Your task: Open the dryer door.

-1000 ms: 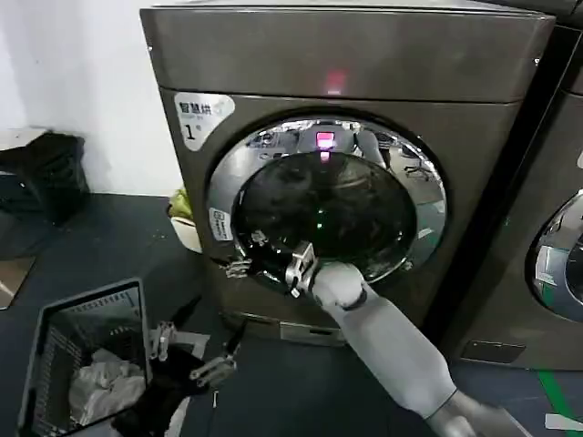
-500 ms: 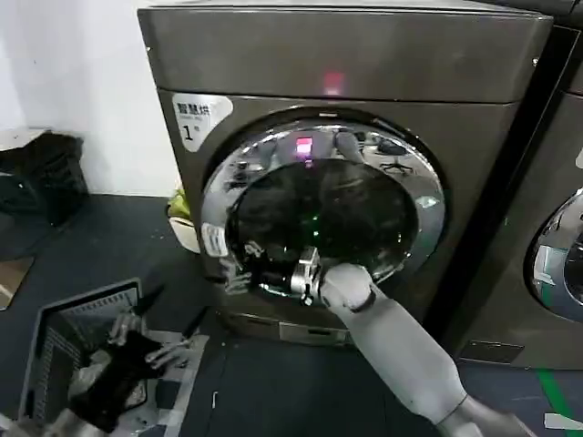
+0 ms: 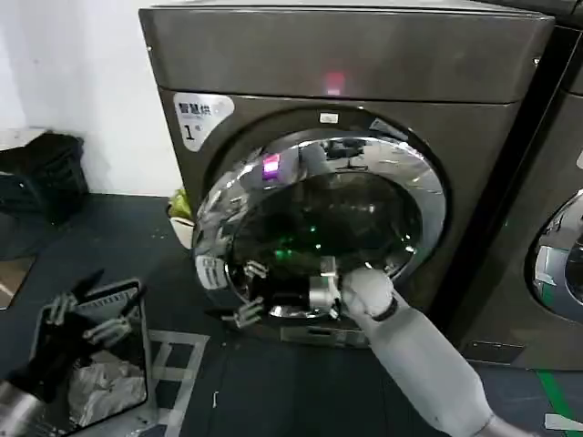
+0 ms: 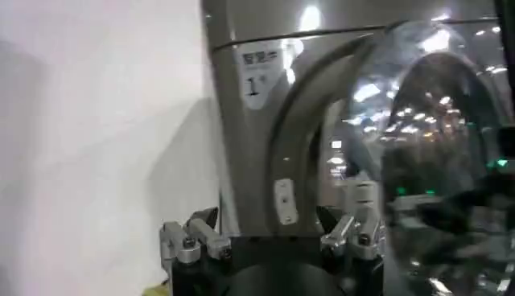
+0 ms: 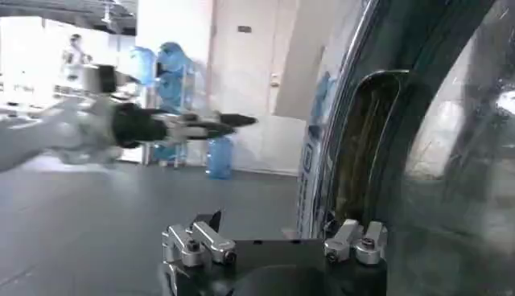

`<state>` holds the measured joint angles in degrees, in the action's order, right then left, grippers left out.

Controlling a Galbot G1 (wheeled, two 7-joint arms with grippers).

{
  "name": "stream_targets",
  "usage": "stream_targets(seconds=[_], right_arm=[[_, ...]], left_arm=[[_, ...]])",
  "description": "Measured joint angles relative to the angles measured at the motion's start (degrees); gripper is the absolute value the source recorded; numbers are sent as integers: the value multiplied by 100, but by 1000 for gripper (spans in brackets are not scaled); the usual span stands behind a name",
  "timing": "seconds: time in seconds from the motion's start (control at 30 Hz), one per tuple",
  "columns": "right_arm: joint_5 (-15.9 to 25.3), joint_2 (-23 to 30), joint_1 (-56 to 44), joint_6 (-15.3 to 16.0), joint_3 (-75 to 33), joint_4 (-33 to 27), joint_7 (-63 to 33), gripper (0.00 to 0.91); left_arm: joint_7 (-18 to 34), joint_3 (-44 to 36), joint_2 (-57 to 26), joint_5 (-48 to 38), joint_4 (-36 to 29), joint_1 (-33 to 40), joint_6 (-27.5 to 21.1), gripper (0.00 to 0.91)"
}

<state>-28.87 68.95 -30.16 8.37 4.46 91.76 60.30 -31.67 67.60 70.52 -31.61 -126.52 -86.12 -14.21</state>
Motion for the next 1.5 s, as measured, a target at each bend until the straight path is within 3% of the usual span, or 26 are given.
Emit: stream_targets(seconds=[0.5,0.93,1.2,1.5], right_arm=[[-37,-475,-795,98,-618,601,1282,907],[72,-884,-1779,3,-1464,1240,2197,907],[-127,-1278,-2949,-292,-3007,1894,2347,907],[221,-894,-4302,-578,-5513,1888,2240,907]], left_arm=[[276,-753,-1144,-746,937,929,210,907],[137,-1959,-2048,-1458,1641,1555,258,907],[89,-3132,-2219,-1323,1708,2158,242,907],[-133,-4632,-2091,-1281,1453,2950,196,907]])
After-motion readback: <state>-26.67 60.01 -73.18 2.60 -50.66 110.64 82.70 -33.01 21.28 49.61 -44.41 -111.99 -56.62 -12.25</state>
